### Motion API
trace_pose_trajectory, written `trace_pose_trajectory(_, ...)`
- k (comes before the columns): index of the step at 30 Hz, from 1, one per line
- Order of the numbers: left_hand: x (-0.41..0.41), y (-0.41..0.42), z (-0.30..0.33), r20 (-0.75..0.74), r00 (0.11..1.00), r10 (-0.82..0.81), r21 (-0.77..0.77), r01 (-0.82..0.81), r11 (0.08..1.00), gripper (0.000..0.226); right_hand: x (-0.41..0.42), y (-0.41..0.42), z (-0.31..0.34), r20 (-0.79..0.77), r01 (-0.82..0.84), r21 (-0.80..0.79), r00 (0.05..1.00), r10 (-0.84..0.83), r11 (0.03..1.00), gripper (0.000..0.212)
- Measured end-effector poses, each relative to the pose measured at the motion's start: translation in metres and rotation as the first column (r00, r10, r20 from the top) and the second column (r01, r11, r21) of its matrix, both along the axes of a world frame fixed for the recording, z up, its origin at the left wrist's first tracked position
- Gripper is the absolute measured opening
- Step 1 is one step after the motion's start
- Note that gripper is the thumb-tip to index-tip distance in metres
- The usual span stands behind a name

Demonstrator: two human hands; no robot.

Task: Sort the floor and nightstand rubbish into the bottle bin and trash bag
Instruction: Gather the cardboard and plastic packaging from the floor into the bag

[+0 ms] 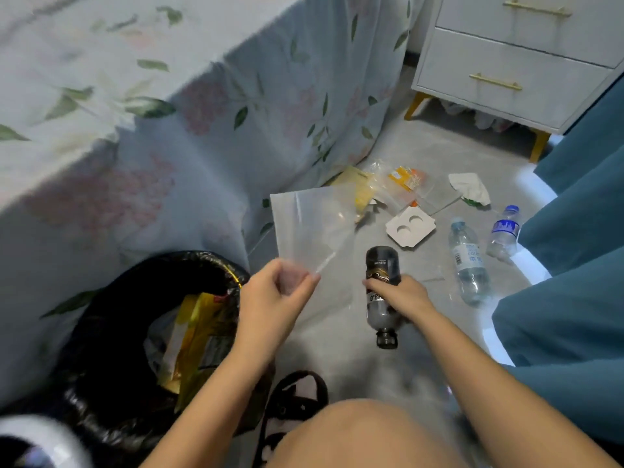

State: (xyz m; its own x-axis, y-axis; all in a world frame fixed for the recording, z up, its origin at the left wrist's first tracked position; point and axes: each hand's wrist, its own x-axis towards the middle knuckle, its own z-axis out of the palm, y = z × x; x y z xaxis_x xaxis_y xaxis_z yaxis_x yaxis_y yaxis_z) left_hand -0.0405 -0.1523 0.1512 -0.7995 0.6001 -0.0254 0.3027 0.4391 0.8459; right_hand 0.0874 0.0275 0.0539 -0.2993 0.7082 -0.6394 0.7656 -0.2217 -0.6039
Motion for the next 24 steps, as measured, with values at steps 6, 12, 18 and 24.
trace_pose_trajectory(6, -0.060, -0.089, 0.025, 0.071, 0.972, 0.225, -0.062, -0.220, 0.973, 0.021, -0.049, -0.027, 0.069, -0.015, -0.368, 0.028, 0.930, 0.368, 0.929, 0.047)
trace_pose_trajectory(12, -0.086, -0.144, -0.008, 0.351, 0.848, 0.398, -0.153, -0.367, 0.917, 0.022, -0.085, -0.087, 0.120, -0.067, -0.620, 0.071, 0.778, 0.624, 0.781, 0.042)
trace_pose_trajectory(18, -0.086, -0.150, -0.023, 0.093, 0.923, 0.374, -0.608, -0.245, 0.755, 0.067, -0.108, -0.126, 0.166, -0.127, -0.675, 0.133, 0.714, 0.688, 0.726, 0.056)
trace_pose_trajectory(24, -0.081, -0.140, 0.025, -0.650, 0.760, -0.011, -0.127, -0.095, 0.987, 0.102, -0.106, -0.139, 0.199, -0.164, -0.699, 0.123, 0.686, 0.709, 0.705, 0.057)
